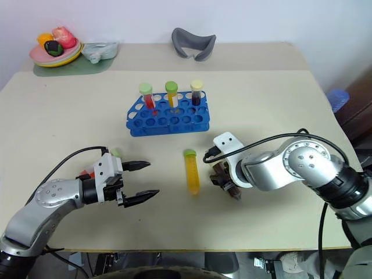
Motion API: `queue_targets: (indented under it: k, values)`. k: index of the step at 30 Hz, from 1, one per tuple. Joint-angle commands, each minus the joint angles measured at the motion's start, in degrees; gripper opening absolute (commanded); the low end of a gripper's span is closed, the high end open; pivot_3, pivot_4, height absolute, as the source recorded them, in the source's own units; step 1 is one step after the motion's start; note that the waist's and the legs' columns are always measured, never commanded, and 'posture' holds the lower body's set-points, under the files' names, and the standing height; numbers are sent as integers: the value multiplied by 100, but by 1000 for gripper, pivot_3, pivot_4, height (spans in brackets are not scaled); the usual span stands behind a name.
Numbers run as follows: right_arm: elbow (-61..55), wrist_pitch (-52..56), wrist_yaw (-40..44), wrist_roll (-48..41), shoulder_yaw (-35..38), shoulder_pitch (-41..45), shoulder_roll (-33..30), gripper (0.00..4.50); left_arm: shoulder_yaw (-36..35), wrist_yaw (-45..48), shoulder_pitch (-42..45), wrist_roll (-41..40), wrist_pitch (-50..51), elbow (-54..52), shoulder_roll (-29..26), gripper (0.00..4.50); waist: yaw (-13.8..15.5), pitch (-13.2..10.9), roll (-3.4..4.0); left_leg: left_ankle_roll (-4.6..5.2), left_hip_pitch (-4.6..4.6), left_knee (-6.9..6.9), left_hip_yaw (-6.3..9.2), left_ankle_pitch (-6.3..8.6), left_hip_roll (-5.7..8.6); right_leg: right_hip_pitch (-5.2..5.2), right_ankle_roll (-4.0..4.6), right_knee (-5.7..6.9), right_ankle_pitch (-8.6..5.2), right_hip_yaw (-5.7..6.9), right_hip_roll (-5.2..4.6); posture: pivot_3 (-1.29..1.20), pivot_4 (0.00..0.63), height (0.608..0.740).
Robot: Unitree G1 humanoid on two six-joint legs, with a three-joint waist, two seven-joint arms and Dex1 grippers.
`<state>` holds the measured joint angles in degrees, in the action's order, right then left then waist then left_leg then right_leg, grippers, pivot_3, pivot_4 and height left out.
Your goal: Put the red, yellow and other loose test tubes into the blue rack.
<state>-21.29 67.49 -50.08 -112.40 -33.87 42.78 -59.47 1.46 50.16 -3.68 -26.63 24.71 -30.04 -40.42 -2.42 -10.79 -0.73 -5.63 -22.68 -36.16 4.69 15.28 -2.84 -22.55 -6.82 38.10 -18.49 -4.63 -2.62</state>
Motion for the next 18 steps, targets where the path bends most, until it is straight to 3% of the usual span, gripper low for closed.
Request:
queue_targets:
  k: [1,4,6,8,12,16,18]
  values:
    - [79,-27,-210,-60,-153,-4,44,4500,-6,-42,94,-15,-25,-108,39,4434,0,2,-2,0,0,-1,0,0,0,1,0,0,0,0,0,0,150,740]
    - [27,-5,-188,-60,-226,-32,50,4500,-6,-69,113,-13,-7,-108,49,4434,0,3,-2,0,3,-1,0,0,0,3,0,1,0,0,0,0,150,740]
    - [55,11,-200,-60,-248,-11,68,3969,-3,-88,132,-7,2,-106,57,4500,0,3,-3,0,4,-1,0,0,0,4,0,0,0,0,0,0,150,740]
    - [95,26,-221,-60,-264,12,91,3229,-1,-112,175,-15,32,-109,67,4500,-2,3,-3,0,4,-1,0,0,0,4,0,0,0,0,0,0,150,740]
    - [152,-2,-265,-60,-221,65,131,1208,-25,-139,200,-15,57,-106,68,4500,-8,4,-2,0,5,0,1,0,0,4,0,1,0,0,2,0,150,740]
    - [108,-68,-226,-23,91,412,204,1208,-212,-275,144,-30,95,-95,59,4500,-14,4,-2,0,5,0,1,0,0,3,1,1,0,0,2,0,150,740]
    - [-133,-87,258,639,460,649,321,1208,-471,-464,93,-144,162,-74,133,4500,-22,-2,8,0,3,0,-1,0,0,-4,1,5,0,-3,2,0,150,740]
